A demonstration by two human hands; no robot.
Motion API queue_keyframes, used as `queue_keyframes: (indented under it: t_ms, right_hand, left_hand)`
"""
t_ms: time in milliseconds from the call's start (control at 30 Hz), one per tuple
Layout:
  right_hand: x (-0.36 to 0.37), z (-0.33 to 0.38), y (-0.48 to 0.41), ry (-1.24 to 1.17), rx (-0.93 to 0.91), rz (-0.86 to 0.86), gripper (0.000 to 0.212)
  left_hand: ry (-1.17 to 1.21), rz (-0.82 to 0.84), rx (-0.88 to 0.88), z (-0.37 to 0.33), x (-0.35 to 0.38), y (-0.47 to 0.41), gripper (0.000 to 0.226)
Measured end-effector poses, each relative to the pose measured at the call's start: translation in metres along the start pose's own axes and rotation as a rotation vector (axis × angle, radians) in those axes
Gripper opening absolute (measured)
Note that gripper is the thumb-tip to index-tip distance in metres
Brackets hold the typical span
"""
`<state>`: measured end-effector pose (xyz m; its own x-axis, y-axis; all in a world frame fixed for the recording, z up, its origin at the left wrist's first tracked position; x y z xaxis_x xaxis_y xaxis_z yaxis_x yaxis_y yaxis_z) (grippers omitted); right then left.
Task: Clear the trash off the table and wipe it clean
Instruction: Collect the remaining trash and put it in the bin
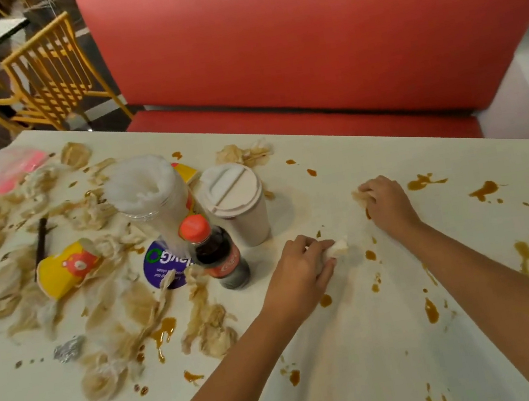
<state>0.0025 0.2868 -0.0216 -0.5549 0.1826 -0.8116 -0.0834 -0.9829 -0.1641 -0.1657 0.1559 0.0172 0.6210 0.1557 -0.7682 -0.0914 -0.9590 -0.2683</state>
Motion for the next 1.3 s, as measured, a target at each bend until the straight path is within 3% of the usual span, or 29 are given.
queue_keyframes:
  t_ms: [233, 400, 667, 767, 900, 1033, 1200, 1300]
  right_hand:
    - [-0.019, 0.026, 0.077, -0.168, 0.115, -0.121, 0.023]
    - [-0.02, 0.063, 0.138, -0.204, 0.128, -0.111, 0.023]
    - [0.034, 0.163, 0.223, -0.156, -0.091, -0.165, 0.02]
    - [0.056, 0.189, 0.232, -0.124, -0.15, -0.09, 0.023]
    - [0.08, 0.214, 0.242, -0.037, -0.147, 0.133, 0.039]
    - [0.093, 0.221, 0.247, 0.189, -0.193, 0.267, 0.051]
    - [0.094, 0.213, 0.253, 0.109, -0.179, 0.23, 0.037]
    - [0.086, 0.21, 0.255, 0.016, -0.064, 0.167, 0.031]
  left_hand:
    - [0.028, 0.104, 0.063, 0.017, -0.028, 0.053, 0.054]
    - [0.027, 0.133, 0.079, 0.055, -0.069, 0.093, 0.051]
    - [-0.035, 0.187, 0.19, 0.108, -0.13, 0.135, 0.046]
    - [-0.062, 0.168, 0.185, 0.127, -0.152, 0.143, 0.049]
    - [-0.096, 0.12, 0.11, 0.154, -0.177, 0.152, 0.056]
    - [-0.138, 0.066, 0.049, 0.175, -0.195, 0.156, 0.058]
    - [-0.226, -0.004, -0.051, 0.2, -0.209, 0.16, 0.058]
    - [-0.264, -0.026, -0.104, 0.21, -0.21, 0.154, 0.042]
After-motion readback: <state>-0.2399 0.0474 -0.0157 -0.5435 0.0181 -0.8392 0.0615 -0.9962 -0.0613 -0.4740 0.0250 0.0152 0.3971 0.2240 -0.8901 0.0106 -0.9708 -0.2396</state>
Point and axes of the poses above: each hand's wrist, its own y-axis away from the middle knuckle, its own x-axis out of the palm, z = x × y, the point moved 4 cm from there along -y, towards the middle knuckle, and after that the axes turned 11 degrees about -z, right-handed, at the moved point
